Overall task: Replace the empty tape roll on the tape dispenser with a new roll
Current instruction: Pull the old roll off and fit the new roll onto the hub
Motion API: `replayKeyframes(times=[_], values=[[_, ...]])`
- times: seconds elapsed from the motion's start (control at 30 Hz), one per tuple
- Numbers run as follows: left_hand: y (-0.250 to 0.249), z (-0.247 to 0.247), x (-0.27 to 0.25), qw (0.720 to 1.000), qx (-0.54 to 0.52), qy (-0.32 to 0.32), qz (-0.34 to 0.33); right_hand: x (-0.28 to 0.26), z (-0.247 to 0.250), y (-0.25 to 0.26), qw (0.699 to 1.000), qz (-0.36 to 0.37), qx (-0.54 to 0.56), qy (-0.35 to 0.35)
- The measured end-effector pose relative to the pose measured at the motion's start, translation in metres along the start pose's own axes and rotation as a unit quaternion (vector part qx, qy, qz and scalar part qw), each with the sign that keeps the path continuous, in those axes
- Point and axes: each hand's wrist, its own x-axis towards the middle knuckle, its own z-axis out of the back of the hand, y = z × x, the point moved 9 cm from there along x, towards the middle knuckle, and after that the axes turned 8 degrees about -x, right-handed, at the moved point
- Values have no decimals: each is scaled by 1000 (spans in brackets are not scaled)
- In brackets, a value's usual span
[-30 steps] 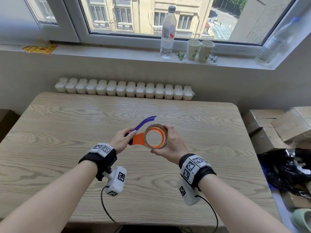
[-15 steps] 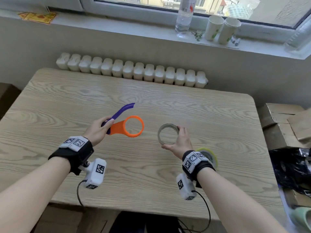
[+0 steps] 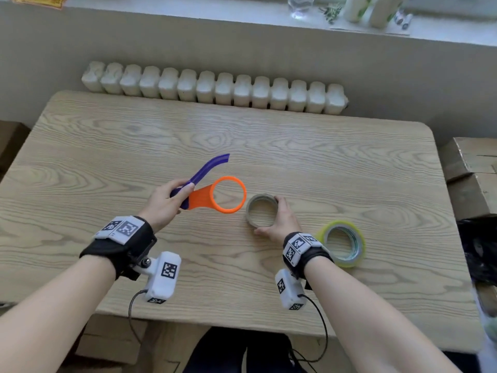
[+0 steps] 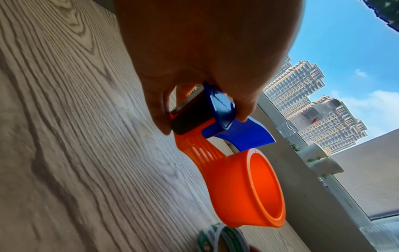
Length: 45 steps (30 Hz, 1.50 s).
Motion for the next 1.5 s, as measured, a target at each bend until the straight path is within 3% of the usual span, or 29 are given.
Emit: replayKeyframes(times=[0.17, 0.43, 0.63, 0.9, 1.2, 1.5], values=[[-6, -13, -2, 1000, -4, 12, 0, -10, 9, -4, 1000, 0, -1, 6], [-25, -72, -13, 997, -38, 61, -3, -63, 77, -63, 992, -30, -78, -97], [-21, -99, -19, 996, -18, 82, 10, -87, 80, -133, 982, -149, -103, -51], [-20, -113, -25, 994, 18, 103, 6, -85, 73, -148, 984, -161, -47, -61], [-20, -106, -30, 994, 34, 100, 5, -80, 87, -144, 985, -134, -12, -105], [-38, -106, -25, 997, 30, 77, -5, -89, 149, -72, 982, 1, -15, -187]])
